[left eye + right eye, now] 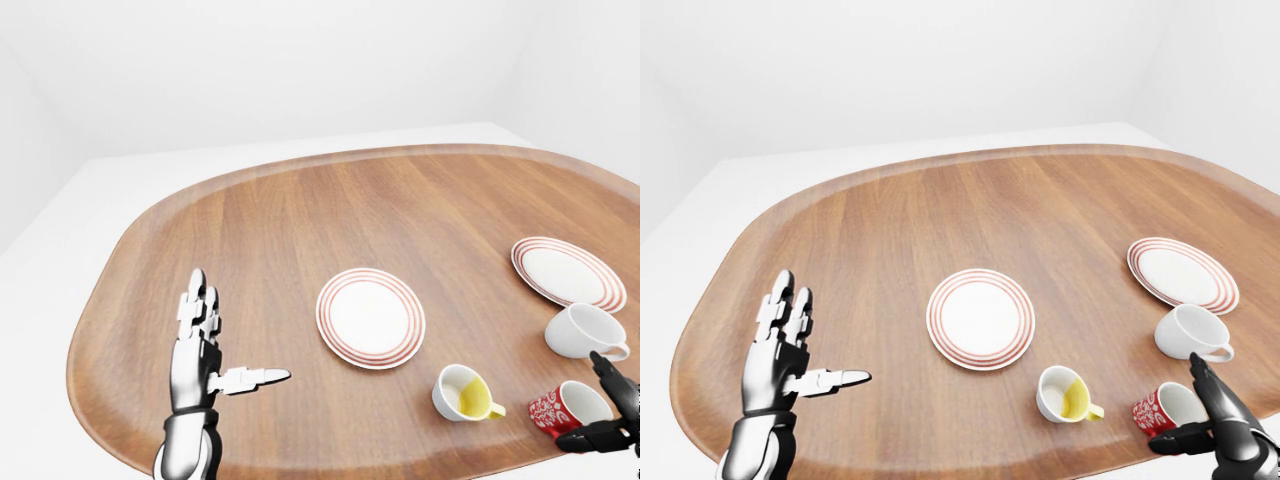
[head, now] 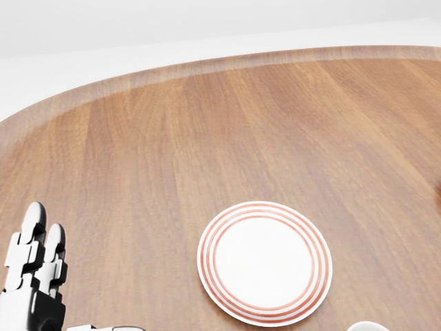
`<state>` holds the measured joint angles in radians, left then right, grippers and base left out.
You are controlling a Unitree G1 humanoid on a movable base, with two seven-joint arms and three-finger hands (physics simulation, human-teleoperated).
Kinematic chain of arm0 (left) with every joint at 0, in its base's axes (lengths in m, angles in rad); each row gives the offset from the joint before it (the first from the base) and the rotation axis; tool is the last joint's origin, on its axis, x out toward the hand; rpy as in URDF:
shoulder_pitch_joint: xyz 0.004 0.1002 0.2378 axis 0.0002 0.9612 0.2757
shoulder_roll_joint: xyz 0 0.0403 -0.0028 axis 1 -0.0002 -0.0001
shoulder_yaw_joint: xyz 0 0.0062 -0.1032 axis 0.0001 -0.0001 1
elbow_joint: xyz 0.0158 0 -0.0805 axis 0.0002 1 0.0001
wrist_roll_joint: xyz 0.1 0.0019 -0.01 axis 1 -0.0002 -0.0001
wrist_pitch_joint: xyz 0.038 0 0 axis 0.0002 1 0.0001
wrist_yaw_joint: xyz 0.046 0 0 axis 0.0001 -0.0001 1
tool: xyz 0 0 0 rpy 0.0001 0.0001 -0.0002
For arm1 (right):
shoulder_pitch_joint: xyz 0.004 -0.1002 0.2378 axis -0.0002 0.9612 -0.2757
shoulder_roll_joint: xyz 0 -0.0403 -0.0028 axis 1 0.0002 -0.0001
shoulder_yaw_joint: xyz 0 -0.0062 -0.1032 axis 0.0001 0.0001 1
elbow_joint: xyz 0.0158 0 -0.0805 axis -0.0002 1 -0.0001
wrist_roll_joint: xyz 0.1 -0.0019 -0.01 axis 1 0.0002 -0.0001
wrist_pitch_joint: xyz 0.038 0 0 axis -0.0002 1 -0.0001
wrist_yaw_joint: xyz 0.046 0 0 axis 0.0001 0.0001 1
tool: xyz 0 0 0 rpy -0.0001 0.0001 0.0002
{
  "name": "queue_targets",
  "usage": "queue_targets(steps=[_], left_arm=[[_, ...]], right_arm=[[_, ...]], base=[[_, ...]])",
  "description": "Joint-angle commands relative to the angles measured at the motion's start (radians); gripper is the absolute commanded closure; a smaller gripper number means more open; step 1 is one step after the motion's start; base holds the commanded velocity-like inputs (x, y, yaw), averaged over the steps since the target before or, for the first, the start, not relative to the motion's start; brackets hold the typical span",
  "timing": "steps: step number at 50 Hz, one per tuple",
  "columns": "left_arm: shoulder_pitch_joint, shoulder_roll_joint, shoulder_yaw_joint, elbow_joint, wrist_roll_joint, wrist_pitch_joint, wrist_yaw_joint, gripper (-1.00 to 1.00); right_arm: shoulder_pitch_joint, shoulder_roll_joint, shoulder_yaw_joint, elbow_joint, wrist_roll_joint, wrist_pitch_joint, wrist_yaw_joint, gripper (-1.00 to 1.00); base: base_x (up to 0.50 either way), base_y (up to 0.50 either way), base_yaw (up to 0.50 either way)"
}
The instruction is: Put the red mug on the left plate.
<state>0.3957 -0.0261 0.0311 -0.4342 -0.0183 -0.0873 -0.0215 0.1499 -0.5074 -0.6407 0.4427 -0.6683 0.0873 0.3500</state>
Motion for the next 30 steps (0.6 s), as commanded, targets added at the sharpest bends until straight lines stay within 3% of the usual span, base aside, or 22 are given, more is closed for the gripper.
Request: queue_targets(steps=[1,17,30], left_arm=[[-0.001,-0.001,-0.002,0.001,0.005,0.000,0.003,-1.00],[-0.005,0.002,-0.009,0.002,0.008,0.000,0.009,-1.00],[-0.008,0.005,-0.012,0.001,0.011,0.000,0.013,-1.00]], right_arm=[[-0.027,-0.028,0.059,0.080,0.008,0.000,0.016,-1.00],[-0.045,-0.064,0.056,0.145,0.058,0.000,-0.128,-1.00],[-0.079,-0.094,0.123,0.271,0.106,0.000,-0.192,-1.00]], base=[[0.00,0.00,0.00],[0.00,0.00,0.00],[0.00,0.00,0.00]])
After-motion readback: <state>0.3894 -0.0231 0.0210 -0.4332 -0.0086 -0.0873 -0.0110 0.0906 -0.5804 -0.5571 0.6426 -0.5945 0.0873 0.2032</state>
